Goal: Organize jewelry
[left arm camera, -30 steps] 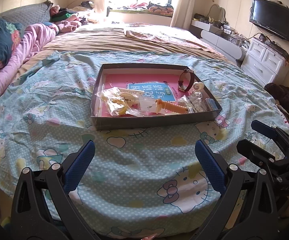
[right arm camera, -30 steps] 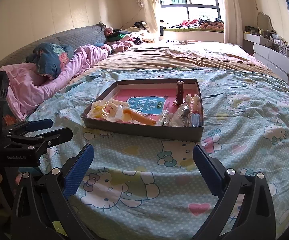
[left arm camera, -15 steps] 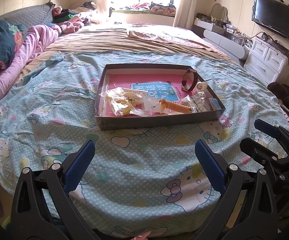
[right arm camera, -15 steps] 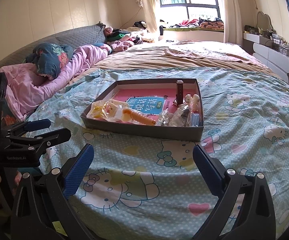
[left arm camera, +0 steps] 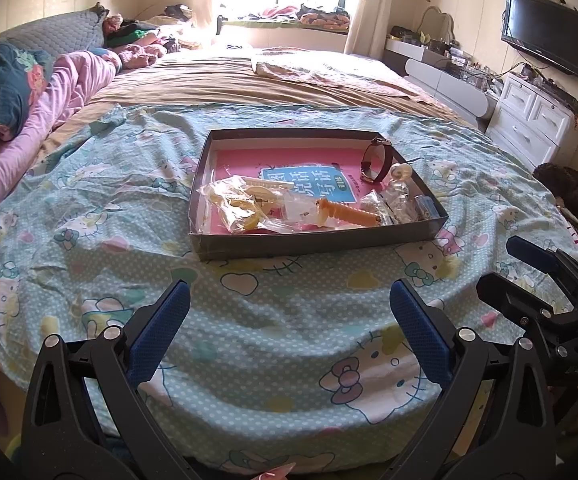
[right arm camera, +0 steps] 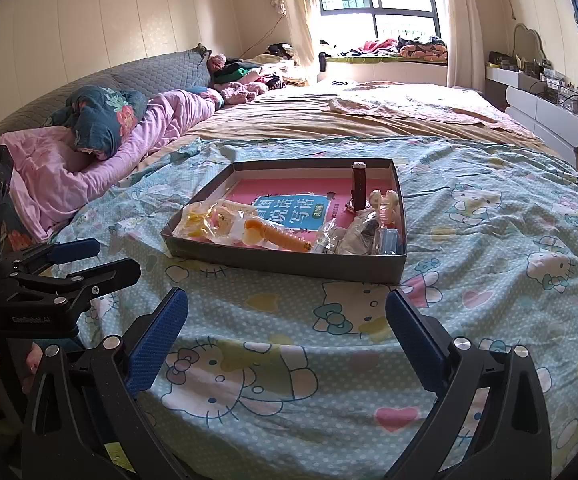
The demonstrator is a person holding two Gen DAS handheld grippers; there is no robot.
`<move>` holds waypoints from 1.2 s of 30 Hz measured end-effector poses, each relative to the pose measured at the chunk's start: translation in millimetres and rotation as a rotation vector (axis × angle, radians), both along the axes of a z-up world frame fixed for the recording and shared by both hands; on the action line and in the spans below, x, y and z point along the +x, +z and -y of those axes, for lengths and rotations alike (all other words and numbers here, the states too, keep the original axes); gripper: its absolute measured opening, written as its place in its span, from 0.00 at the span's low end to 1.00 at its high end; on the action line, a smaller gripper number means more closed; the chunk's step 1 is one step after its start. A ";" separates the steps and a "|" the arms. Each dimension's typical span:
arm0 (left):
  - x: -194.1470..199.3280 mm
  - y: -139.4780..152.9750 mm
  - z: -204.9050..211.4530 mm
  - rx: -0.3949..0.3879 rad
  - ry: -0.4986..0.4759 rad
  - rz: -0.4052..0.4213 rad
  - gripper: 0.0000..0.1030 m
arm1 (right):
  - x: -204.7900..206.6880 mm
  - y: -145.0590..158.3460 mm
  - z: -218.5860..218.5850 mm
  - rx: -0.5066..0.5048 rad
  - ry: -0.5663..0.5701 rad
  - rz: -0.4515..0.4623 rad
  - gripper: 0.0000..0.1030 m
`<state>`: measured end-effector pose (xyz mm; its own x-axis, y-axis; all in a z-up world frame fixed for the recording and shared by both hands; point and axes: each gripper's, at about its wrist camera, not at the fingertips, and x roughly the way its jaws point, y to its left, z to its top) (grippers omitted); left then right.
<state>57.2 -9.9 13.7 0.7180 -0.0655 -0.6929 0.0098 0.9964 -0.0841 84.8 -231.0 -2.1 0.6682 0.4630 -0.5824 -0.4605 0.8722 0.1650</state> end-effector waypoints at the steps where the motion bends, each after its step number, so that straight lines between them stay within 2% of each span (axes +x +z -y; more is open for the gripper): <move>1: -0.1 0.0 -0.2 -0.001 0.001 0.000 0.91 | 0.1 -0.1 -0.1 0.000 0.000 0.000 0.96; 36: -1.4 2.1 -3.1 0.000 0.015 -0.006 0.91 | -1.6 0.3 -1.2 -0.008 0.002 -0.005 0.96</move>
